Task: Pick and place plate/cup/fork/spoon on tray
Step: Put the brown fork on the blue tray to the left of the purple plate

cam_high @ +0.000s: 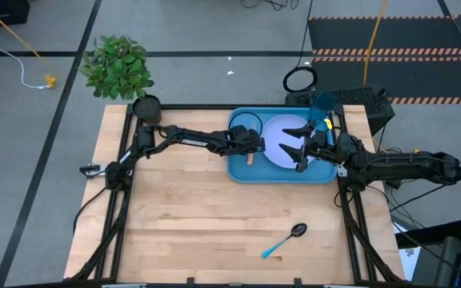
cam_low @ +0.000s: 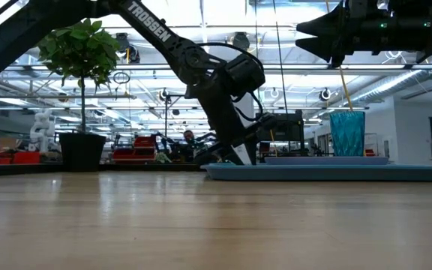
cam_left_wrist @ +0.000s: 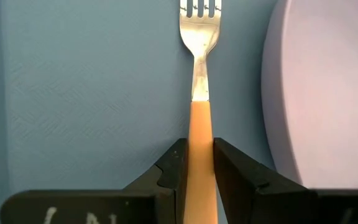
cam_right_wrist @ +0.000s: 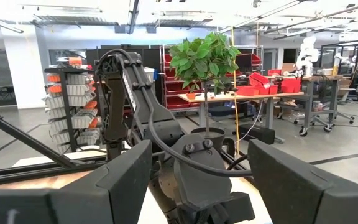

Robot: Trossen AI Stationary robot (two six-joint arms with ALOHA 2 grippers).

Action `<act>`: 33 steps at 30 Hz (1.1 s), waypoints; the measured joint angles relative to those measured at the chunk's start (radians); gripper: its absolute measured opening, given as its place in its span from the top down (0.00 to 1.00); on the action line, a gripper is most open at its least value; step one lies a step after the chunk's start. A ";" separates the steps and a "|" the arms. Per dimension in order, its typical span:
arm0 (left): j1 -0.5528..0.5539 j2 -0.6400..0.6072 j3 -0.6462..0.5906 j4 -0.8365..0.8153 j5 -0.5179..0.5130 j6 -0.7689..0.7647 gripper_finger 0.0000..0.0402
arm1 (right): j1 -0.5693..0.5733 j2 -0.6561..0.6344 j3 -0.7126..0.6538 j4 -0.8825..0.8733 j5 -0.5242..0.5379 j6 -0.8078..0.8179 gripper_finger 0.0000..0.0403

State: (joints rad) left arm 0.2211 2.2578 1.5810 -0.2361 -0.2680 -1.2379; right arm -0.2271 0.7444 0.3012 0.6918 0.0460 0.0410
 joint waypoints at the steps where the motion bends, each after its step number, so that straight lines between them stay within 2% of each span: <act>1: 0.000 0.000 0.000 0.000 -0.002 0.002 0.81 | 0.000 0.000 0.000 0.000 0.000 0.000 0.35; 13: -0.008 0.000 0.000 0.002 -0.014 0.009 0.81 | 0.000 0.000 0.000 0.000 0.000 0.000 0.35; 21: -0.008 -0.001 0.000 0.006 -0.032 -0.006 0.61 | 0.000 0.000 0.000 0.000 0.000 0.000 0.35; 24: -0.009 -0.001 0.000 0.008 -0.036 -0.011 0.56 | 0.000 0.000 0.000 -0.002 0.000 0.000 0.35; 28: -0.012 -0.009 0.000 0.007 -0.035 -0.010 0.57 | 0.000 0.000 0.000 -0.017 0.000 -0.003 0.35; 33: -0.023 -0.058 -0.001 -0.011 -0.032 0.050 0.63 | 0.000 0.000 0.000 -0.028 0.000 -0.007 0.35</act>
State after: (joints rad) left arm 0.1980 2.1998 1.5799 -0.2471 -0.3004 -1.1876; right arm -0.2272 0.7444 0.3008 0.6641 0.0460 0.0336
